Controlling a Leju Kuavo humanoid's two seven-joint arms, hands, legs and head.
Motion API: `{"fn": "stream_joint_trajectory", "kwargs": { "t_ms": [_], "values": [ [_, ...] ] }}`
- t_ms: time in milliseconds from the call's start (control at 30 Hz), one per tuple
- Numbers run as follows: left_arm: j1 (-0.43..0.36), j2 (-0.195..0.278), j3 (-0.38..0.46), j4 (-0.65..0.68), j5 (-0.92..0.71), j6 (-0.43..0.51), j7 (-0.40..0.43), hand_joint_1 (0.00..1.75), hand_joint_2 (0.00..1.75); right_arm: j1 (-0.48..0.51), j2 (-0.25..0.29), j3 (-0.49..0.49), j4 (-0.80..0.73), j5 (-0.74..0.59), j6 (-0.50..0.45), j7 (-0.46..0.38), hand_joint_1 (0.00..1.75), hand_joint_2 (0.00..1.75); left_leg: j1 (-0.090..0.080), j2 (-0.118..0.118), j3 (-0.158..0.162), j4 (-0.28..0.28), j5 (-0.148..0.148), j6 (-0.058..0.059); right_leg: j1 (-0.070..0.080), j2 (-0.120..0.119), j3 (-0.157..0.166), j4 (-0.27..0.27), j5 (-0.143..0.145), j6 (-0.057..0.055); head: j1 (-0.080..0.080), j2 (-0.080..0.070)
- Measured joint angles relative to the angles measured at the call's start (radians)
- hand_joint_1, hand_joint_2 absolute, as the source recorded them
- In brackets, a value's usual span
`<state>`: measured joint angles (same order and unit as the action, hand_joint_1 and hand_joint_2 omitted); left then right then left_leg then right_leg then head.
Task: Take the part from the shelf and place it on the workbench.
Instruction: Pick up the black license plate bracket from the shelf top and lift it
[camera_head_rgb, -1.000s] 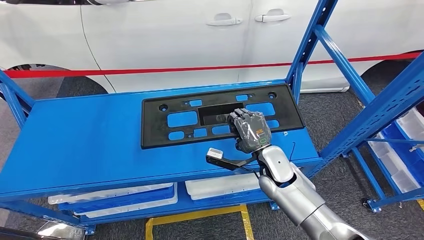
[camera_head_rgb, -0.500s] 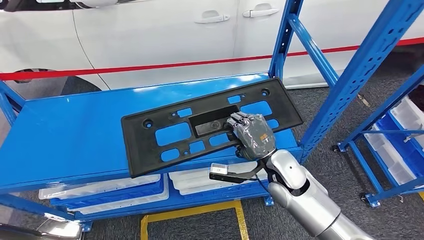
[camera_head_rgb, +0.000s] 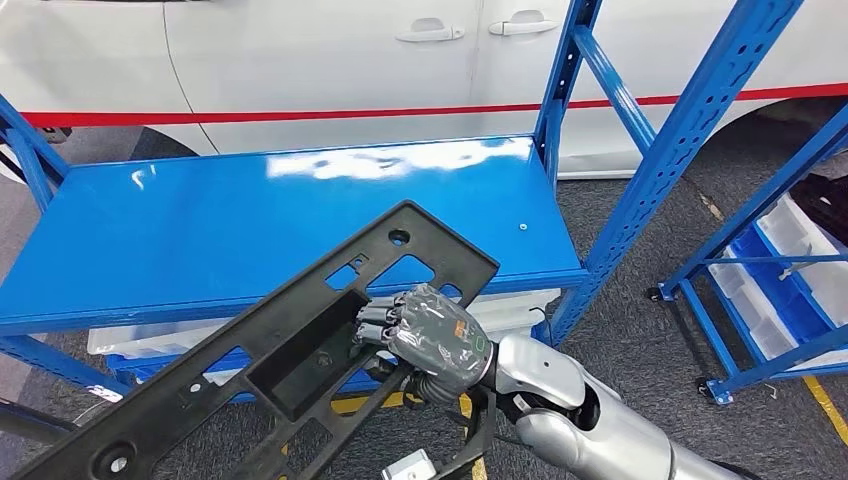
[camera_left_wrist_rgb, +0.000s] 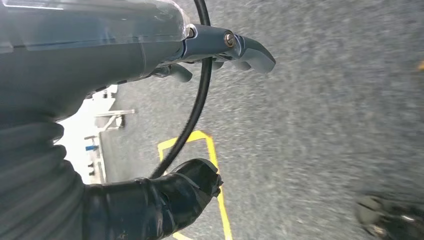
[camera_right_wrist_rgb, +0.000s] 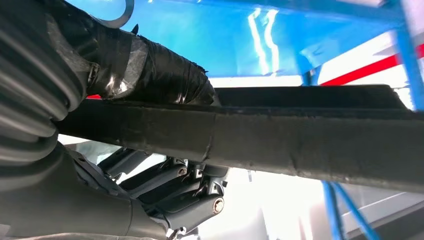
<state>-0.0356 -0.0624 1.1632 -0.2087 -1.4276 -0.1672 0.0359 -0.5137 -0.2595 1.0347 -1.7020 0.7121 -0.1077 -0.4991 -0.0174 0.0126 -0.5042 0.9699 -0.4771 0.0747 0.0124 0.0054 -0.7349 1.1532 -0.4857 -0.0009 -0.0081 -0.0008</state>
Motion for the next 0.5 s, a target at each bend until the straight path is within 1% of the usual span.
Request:
{"fn": "stream_joint_trajectory", "kwargs": {
  "t_ms": [33, 67, 100, 133, 167, 200, 233, 267, 300, 333, 367, 400, 433, 467, 500],
  "values": [
    [0.001, 0.000, 0.000, 0.000, 0.000, 0.000, 0.000, 0.00, 1.75, -0.002, -0.005, 0.006, -0.006, -0.006, 0.001, 0.000, 1.75, 1.75, 0.001, 0.001, -0.016, 0.003, 0.012, -0.002, -0.007, -0.001, -0.010, 0.062, -0.043, 0.008, 0.000, 0.000],
    [0.002, -0.001, 0.000, 0.000, -0.001, 0.000, 0.000, 0.00, 1.75, -0.002, -0.012, 0.011, -0.010, -0.009, 0.002, 0.001, 1.75, 1.75, 0.003, 0.000, -0.034, 0.007, 0.022, -0.005, -0.013, -0.002, -0.014, 0.116, -0.064, 0.015, 0.000, 0.000],
    [0.003, -0.001, 0.001, 0.000, -0.002, -0.001, 0.000, 0.00, 1.75, -0.002, -0.016, 0.014, -0.013, -0.011, 0.002, 0.001, 1.75, 1.75, 0.004, -0.001, -0.052, 0.014, 0.031, -0.009, -0.019, -0.002, -0.008, 0.149, -0.063, 0.021, 0.000, 0.000],
    [0.004, -0.001, 0.001, 0.000, -0.003, -0.001, 0.000, 0.00, 1.75, -0.003, -0.020, 0.015, -0.015, -0.012, 0.001, 0.001, 1.75, 1.75, 0.007, -0.004, -0.071, 0.023, 0.039, -0.013, -0.023, -0.002, 0.014, 0.149, -0.045, 0.026, 0.000, 0.000],
    [0.004, -0.002, 0.002, 0.000, -0.004, -0.001, -0.001, 0.00, 1.75, -0.003, -0.024, 0.016, -0.016, -0.013, 0.001, 0.001, 1.75, 1.75, 0.010, -0.009, -0.090, 0.033, 0.045, -0.018, -0.027, 0.000, 0.053, 0.115, -0.021, 0.030, 0.000, 0.000],
    [0.003, -0.002, 0.002, 0.000, -0.005, -0.001, -0.001, 0.00, 1.75, -0.004, -0.026, 0.016, -0.016, -0.013, 0.000, 0.001, 1.75, 1.75, 0.013, -0.013, -0.107, 0.044, 0.051, -0.024, -0.030, 0.009, 0.103, 0.053, -0.013, 0.031, 0.000, 0.000],
    [0.000, -0.003, 0.003, 0.000, -0.006, -0.001, -0.001, 0.00, 1.75, -0.004, -0.028, 0.017, -0.016, -0.014, 0.000, 0.001, 1.75, 1.75, 0.014, -0.020, -0.122, 0.054, 0.057, -0.030, -0.032, 0.024, 0.153, -0.014, -0.017, 0.029, 0.000, 0.000],
    [-0.002, -0.003, 0.004, 0.000, -0.007, -0.001, -0.002, 0.00, 1.75, -0.005, -0.030, 0.017, -0.016, -0.014, -0.001, 0.000, 1.75, 1.75, 0.016, -0.025, -0.132, 0.061, 0.062, -0.036, -0.032, 0.038, 0.188, -0.065, -0.027, 0.025, 0.000, 0.000],
    [-0.003, -0.003, 0.004, 0.000, -0.007, -0.001, -0.002, 0.00, 1.75, -0.006, -0.032, 0.017, -0.016, -0.014, -0.001, 0.000, 1.75, 1.75, 0.016, -0.032, -0.138, 0.065, 0.068, -0.043, -0.030, 0.049, 0.207, -0.097, -0.041, 0.018, 0.000, 0.000],
    [-0.004, -0.003, 0.006, 0.000, -0.007, -0.001, -0.002, 0.00, 1.75, -0.006, -0.035, 0.018, -0.016, -0.014, -0.002, 0.000, 1.75, 1.75, 0.016, -0.040, -0.141, 0.065, 0.077, -0.049, -0.027, 0.049, 0.211, -0.107, -0.041, 0.011, 0.001, 0.000],
    [-0.003, -0.003, 0.007, 0.000, -0.007, -0.001, -0.002, 0.00, 1.75, -0.007, -0.037, 0.018, -0.016, -0.014, -0.002, -0.001, 1.75, 1.75, 0.016, -0.048, -0.144, 0.063, 0.086, -0.056, -0.028, 0.041, 0.206, -0.108, -0.033, 0.003, 0.002, 0.000],
    [-0.002, -0.003, 0.008, 0.000, -0.007, -0.001, -0.002, 0.00, 1.75, -0.009, -0.038, 0.019, -0.016, -0.014, -0.002, -0.001, 1.75, 1.75, 0.018, -0.052, -0.151, 0.066, 0.086, -0.062, -0.030, 0.030, 0.200, -0.113, -0.024, -0.005, 0.003, 0.000],
    [-0.001, -0.003, 0.009, 0.000, -0.007, -0.001, -0.002, 0.00, 1.75, -0.011, -0.038, 0.020, -0.017, -0.015, -0.002, -0.001, 1.75, 1.75, 0.019, -0.050, -0.161, 0.078, 0.070, -0.068, -0.032, 0.019, 0.192, -0.116, -0.013, -0.015, 0.002, 0.000],
    [0.001, -0.003, 0.010, 0.000, -0.007, -0.001, -0.003, 0.00, 1.75, -0.013, -0.039, 0.021, -0.018, -0.015, -0.002, -0.001, 1.75, 1.75, 0.022, -0.043, -0.174, 0.106, 0.036, -0.073, -0.034, 0.008, 0.182, -0.119, -0.002, -0.023, 0.002, 0.000],
    [0.001, -0.004, 0.012, 0.000, -0.007, -0.001, -0.003, 0.00, 1.75, -0.014, -0.039, 0.021, -0.019, -0.015, -0.003, 0.000, 1.75, 1.75, 0.025, -0.035, -0.190, 0.152, -0.013, -0.078, -0.034, -0.002, 0.171, -0.120, 0.008, -0.029, 0.002, 0.000]
  ]
}}
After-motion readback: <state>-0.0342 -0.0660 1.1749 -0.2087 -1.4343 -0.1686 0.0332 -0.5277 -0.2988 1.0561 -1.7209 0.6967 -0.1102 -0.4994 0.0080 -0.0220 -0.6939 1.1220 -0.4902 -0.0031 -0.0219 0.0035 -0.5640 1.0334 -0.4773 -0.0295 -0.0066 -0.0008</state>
